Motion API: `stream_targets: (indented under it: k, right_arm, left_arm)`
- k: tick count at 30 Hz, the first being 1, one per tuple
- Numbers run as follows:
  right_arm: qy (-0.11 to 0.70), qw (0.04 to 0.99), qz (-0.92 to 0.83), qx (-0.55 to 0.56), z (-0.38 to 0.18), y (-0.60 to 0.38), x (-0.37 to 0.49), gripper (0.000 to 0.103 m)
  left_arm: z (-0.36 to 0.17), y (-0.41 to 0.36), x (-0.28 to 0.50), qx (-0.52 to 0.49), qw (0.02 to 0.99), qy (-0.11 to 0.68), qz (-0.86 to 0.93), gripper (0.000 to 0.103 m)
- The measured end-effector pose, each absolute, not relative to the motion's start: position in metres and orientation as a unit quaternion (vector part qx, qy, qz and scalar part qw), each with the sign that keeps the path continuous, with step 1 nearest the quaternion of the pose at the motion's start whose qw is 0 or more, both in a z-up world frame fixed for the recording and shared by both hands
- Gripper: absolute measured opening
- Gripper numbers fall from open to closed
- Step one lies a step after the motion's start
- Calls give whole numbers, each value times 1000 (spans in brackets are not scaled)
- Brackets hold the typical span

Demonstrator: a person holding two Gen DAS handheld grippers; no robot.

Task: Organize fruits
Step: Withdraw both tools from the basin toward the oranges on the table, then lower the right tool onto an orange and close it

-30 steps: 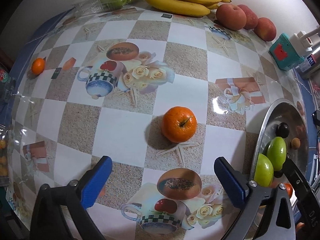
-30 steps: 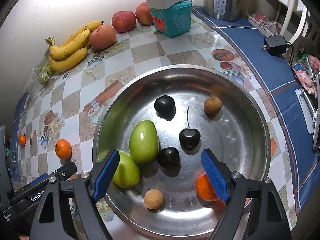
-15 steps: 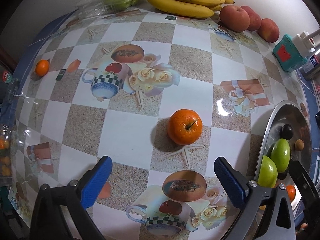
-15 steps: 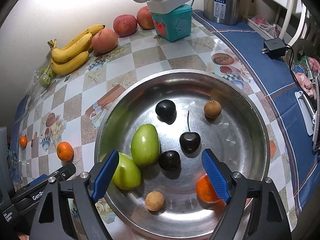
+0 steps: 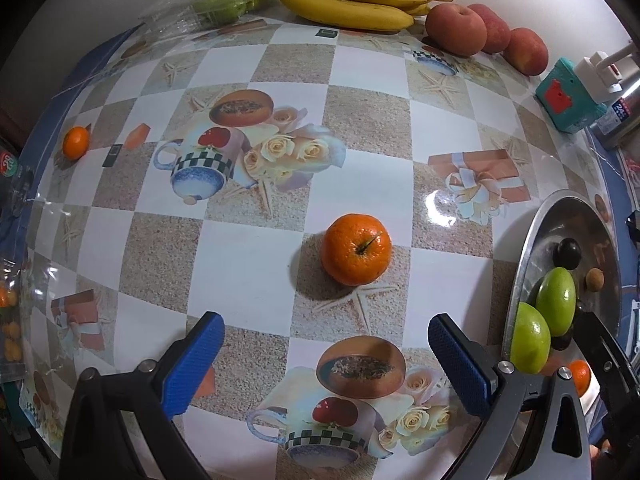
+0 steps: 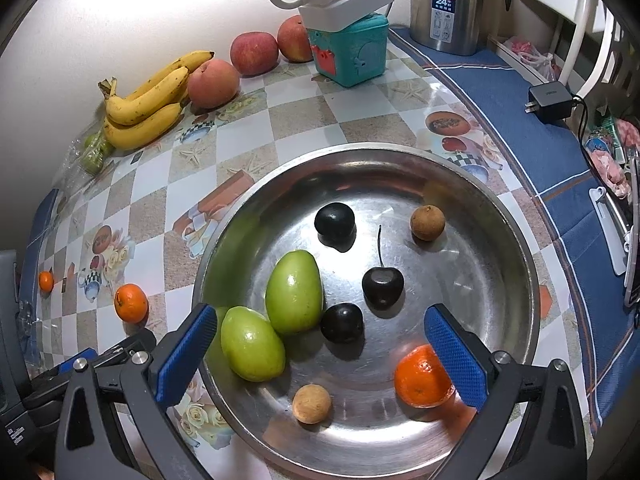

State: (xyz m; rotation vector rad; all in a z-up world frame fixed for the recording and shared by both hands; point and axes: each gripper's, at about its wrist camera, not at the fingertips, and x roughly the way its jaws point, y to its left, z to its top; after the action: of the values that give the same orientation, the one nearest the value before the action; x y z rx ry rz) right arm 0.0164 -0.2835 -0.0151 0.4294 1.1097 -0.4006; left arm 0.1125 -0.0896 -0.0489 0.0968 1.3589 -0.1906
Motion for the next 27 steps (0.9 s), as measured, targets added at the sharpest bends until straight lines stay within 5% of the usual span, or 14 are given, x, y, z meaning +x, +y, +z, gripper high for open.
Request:
stream_targets:
  k: [27]
  right_arm:
    - [518,829,-126,169,-7,-222,37,103]
  left_arm:
    - [-16,17,146,87,813,576,-14,103]
